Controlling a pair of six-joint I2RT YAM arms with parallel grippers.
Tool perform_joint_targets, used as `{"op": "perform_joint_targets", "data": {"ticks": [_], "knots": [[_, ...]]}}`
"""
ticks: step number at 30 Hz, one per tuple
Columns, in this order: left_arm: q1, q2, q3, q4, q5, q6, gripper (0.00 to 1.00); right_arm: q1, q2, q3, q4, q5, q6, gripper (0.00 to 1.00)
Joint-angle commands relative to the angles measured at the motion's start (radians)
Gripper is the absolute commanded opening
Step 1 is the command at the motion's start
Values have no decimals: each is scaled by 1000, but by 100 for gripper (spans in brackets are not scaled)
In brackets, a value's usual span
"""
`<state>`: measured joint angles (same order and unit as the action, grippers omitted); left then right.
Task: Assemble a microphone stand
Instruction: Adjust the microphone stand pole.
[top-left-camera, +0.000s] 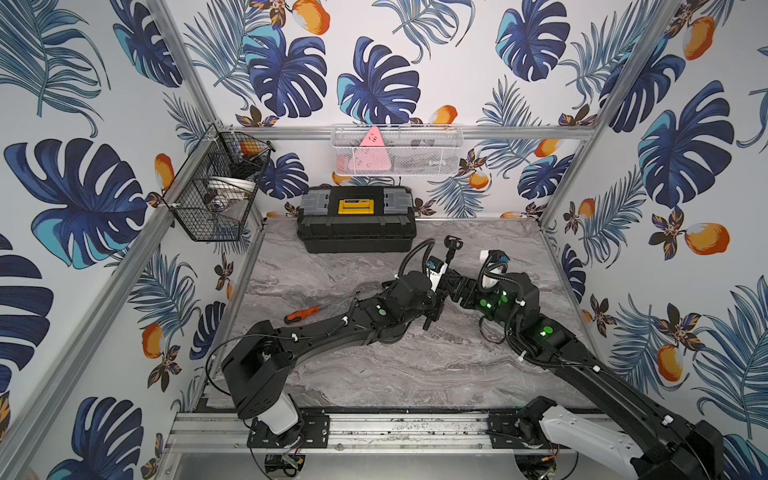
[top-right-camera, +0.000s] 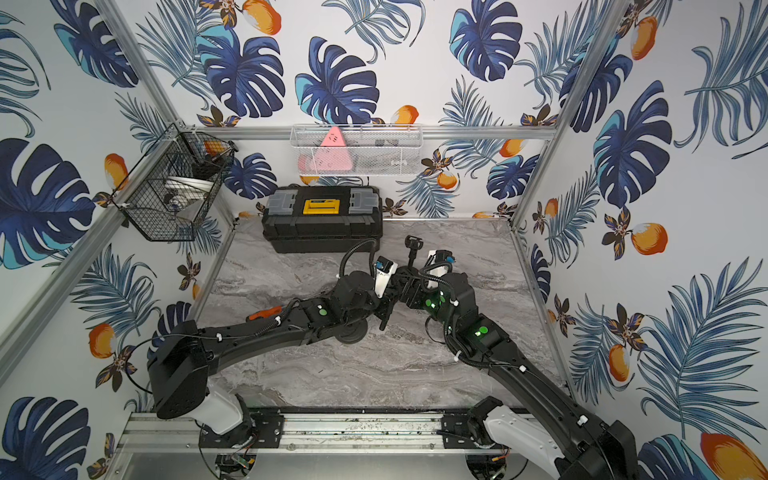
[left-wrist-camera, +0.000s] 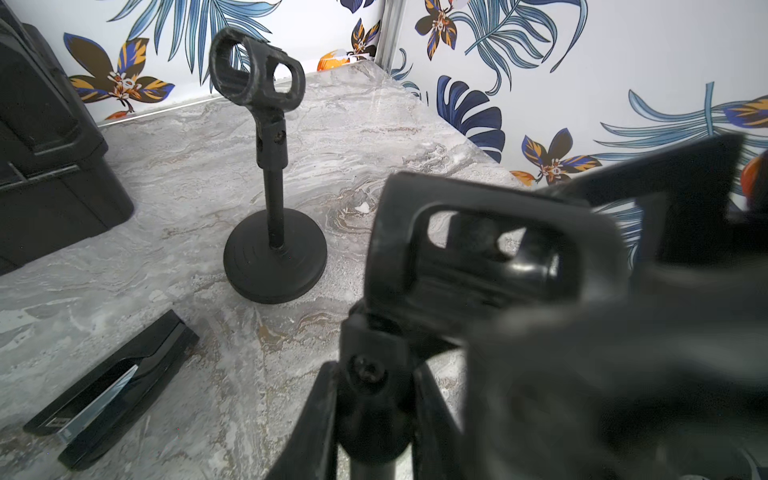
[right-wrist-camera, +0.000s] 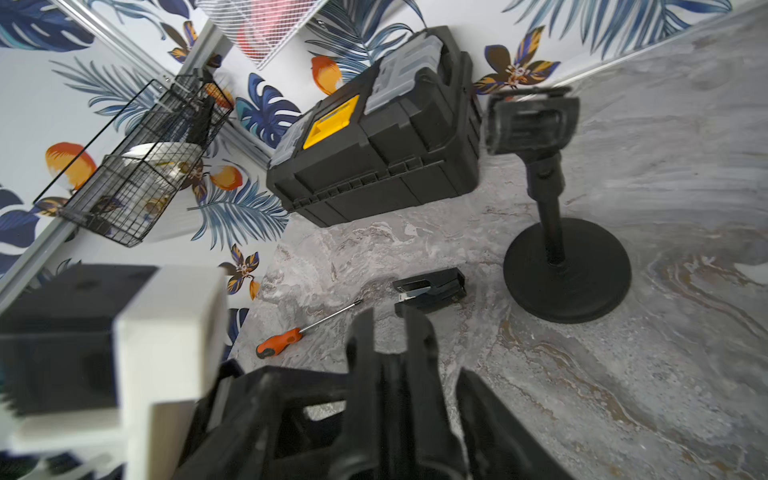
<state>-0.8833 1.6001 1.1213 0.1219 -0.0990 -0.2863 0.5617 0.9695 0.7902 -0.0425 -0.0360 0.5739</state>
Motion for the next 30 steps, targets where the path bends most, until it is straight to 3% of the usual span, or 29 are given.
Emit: {"op": "perform_joint_targets", "data": {"ticks": [1, 10, 16, 25, 30], "knots": [[1, -14, -19, 60, -32, 52, 0, -27, -4, 56, -84, -47, -76, 82], [6, -69, -79, 138, -90, 223, 0, -279, 21, 103, -178, -439, -133, 79], [7, -85, -111, 173, -118, 301, 0, -306, 86, 142, -232, -650, -220, 76], [14, -54, -63, 124, -104, 228, 0, -306, 55, 104, -203, -645, -205, 73], [13, -51, -74, 155, -68, 224, 0, -300, 77, 81, -128, -622, -122, 64]]}}
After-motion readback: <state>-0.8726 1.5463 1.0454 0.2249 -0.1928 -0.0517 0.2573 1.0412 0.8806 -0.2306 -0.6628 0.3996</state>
